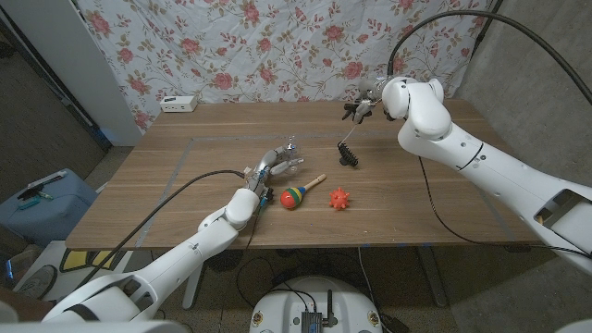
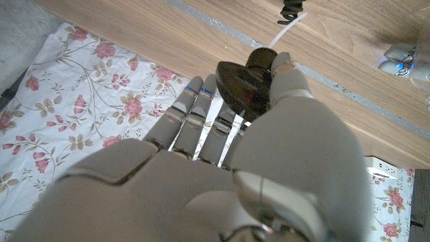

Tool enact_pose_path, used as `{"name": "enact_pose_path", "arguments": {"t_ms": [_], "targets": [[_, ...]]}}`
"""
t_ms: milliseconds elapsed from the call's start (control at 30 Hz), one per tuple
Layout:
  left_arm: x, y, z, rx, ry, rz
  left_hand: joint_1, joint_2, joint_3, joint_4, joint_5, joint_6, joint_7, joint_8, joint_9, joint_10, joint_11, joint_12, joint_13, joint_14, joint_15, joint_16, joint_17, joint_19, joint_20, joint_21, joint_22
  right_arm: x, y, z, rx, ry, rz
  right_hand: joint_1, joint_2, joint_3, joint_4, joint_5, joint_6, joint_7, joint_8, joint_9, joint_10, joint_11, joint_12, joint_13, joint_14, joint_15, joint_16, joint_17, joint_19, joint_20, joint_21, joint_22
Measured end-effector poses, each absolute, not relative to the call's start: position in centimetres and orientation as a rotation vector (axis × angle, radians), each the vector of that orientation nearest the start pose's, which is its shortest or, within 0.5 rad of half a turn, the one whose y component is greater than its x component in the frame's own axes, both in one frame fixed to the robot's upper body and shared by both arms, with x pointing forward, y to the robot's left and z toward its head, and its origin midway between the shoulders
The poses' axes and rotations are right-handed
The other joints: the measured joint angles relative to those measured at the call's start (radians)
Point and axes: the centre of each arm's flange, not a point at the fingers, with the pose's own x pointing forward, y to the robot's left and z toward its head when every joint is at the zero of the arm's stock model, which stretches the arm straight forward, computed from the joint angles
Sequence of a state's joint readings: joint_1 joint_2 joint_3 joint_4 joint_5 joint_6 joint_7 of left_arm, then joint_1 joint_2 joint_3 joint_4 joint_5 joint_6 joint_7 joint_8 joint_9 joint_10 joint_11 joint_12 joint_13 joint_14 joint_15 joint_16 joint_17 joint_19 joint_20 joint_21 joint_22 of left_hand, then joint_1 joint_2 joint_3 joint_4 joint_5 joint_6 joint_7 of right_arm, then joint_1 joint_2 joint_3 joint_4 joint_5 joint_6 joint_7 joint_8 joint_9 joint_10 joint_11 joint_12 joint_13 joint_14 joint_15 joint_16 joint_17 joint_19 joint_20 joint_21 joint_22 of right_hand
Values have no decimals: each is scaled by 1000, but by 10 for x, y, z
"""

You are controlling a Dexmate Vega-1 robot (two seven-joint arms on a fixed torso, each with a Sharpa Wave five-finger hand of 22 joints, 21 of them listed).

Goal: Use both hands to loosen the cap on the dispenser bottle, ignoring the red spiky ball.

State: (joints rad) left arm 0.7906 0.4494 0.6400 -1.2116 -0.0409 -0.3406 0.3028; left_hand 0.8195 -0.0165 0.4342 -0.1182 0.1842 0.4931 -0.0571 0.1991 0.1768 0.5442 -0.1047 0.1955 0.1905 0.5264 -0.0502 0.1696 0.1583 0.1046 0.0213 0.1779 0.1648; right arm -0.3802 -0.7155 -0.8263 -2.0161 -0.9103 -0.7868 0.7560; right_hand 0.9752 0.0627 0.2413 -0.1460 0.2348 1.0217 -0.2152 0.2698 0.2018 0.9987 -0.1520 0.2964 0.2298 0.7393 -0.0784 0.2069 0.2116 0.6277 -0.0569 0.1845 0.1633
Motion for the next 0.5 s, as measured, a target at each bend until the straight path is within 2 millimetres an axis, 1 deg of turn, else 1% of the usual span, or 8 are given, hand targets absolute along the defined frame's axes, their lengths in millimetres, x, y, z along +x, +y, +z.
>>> {"name": "enact_pose_path", "arguments": {"t_ms": [33,67,200,333,400,433,500], "targets": [[656,181,-88,515,-655,-130,0,0,0,0,0,-1,-1,-4,0,-4,3,-1,-1,-7,1,0,0,0,0,0,0,550,-162,153,-1622,-248,-94,0,0,0,0,-1,0,0,-1,0,0,0,0,0,0,0,0,0,0,0,0,0],[656,182,-88,515,-654,-130,0,0,0,0,0,0,-1,-7,0,-10,1,-7,-4,-8,2,0,0,-6,-2,0,0,550,-162,154,-1619,-249,-99,0,0,0,0,-2,0,0,-2,0,0,0,0,0,0,0,0,0,0,0,0,0],[656,183,-90,515,-649,-130,0,0,0,0,0,-10,-10,-8,0,-17,-6,-8,-5,-21,4,0,0,-7,-4,0,1,551,-164,151,-1605,-249,-116,0,0,0,0,-2,0,0,-1,1,0,0,0,1,0,0,0,0,0,0,0,0],[656,184,-91,515,-644,-130,0,0,0,0,0,-11,-11,-8,0,-19,-8,-8,-5,-26,-1,0,0,-13,-2,0,1,552,-166,149,-1591,-248,-132,0,0,0,0,-3,0,0,1,1,0,0,-2,1,4,3,0,0,0,0,0,0],[656,184,-92,515,-643,-130,0,0,0,0,0,-13,-13,-8,0,-19,-8,-8,-5,-32,4,0,0,-14,0,0,1,552,-167,150,-1585,-249,-141,0,0,0,0,-3,0,0,1,1,0,0,-3,1,7,0,0,0,0,0,0,0],[657,184,-93,513,-640,-130,0,0,0,0,0,-17,-17,-8,0,-19,-8,-8,-5,-32,4,0,0,-14,0,0,1,554,-167,146,-1581,-243,-139,0,0,0,0,-3,0,0,1,1,0,0,-3,1,7,0,0,0,0,0,0,0],[657,184,-93,513,-639,-130,0,0,0,0,0,-21,-21,-8,0,-24,-13,-8,-5,-32,4,0,0,-14,0,0,1,554,-168,147,-1575,-244,-148,0,0,0,0,-3,0,0,1,1,0,0,-3,1,7,0,0,0,0,0,0,0]]}}
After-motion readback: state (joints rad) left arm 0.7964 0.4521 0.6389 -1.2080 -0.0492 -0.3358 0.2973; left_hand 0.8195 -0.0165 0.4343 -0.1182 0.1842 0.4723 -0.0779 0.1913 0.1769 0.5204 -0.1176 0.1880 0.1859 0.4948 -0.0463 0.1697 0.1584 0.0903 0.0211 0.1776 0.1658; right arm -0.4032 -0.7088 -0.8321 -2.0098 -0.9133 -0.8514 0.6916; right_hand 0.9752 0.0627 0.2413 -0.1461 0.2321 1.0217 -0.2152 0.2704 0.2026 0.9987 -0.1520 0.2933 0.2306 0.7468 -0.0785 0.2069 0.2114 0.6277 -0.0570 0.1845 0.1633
